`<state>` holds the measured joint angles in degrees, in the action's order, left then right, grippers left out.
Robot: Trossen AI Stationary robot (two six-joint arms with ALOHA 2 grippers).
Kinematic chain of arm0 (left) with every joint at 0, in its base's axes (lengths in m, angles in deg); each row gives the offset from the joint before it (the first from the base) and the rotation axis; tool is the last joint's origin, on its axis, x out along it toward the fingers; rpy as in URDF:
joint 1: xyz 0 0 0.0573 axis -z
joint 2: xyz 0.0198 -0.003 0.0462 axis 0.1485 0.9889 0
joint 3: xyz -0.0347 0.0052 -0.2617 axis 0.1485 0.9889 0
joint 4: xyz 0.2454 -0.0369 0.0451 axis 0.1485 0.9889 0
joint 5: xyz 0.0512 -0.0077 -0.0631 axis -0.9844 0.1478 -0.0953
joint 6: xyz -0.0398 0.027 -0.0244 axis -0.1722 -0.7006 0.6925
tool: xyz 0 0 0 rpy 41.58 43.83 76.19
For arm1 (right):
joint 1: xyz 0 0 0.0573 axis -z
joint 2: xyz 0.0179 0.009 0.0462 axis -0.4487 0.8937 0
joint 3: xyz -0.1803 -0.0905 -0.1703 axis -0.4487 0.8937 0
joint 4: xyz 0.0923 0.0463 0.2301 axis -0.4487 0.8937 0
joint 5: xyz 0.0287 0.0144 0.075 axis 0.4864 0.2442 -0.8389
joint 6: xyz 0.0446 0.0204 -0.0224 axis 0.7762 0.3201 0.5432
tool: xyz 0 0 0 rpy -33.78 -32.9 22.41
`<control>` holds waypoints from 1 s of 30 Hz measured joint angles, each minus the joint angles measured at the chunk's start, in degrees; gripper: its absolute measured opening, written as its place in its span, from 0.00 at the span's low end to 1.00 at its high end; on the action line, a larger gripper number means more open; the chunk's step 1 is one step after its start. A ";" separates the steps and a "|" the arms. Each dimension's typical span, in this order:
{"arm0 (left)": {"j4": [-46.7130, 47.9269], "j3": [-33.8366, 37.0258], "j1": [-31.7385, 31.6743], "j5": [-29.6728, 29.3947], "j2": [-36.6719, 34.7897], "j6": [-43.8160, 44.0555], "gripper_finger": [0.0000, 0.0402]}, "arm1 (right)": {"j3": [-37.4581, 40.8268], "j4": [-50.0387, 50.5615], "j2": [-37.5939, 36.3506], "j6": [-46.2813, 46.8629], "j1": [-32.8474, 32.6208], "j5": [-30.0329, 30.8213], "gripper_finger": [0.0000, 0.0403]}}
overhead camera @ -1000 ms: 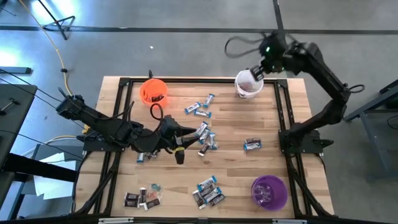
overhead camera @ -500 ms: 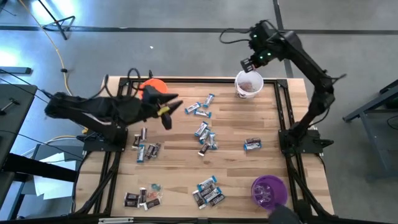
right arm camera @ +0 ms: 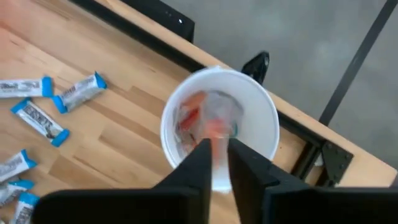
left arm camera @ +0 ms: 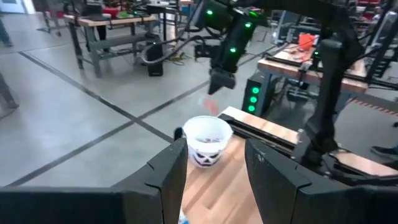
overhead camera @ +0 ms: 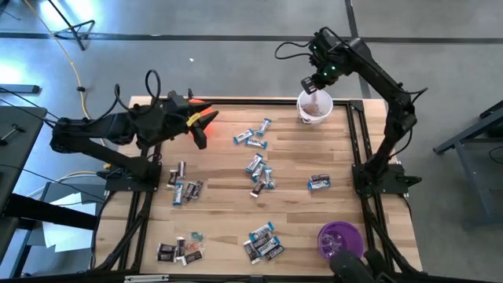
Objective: Sort candy
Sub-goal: Put the orange gummy into the white bucket, then put the blue gummy into the white bucket
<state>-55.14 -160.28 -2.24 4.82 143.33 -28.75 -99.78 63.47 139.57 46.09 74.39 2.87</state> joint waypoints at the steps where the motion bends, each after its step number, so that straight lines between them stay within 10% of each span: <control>1: 0.12 0.00 -0.33 0.02 -0.15 -0.44 0.37 | 0.00 0.62 -0.02 0.00 0.04 -0.15 0.17; 9: 8.82 0.02 -2.66 2.18 -1.58 3.10 0.37 | 0.00 7.53 -0.06 2.84 0.02 -1.63 0.36; 19: 36.97 5.24 -0.32 26.74 -1.51 33.42 0.37 | 0.00 7.44 -1.88 3.17 -14.36 -15.32 0.34; 30: 23.66 19.24 18.57 39.55 -1.11 64.01 0.37 | 0.00 7.44 -7.42 14.26 -40.04 -14.62 0.34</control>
<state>-31.48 -141.04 16.33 44.37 142.22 35.26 -99.78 70.91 132.15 60.35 34.35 -11.76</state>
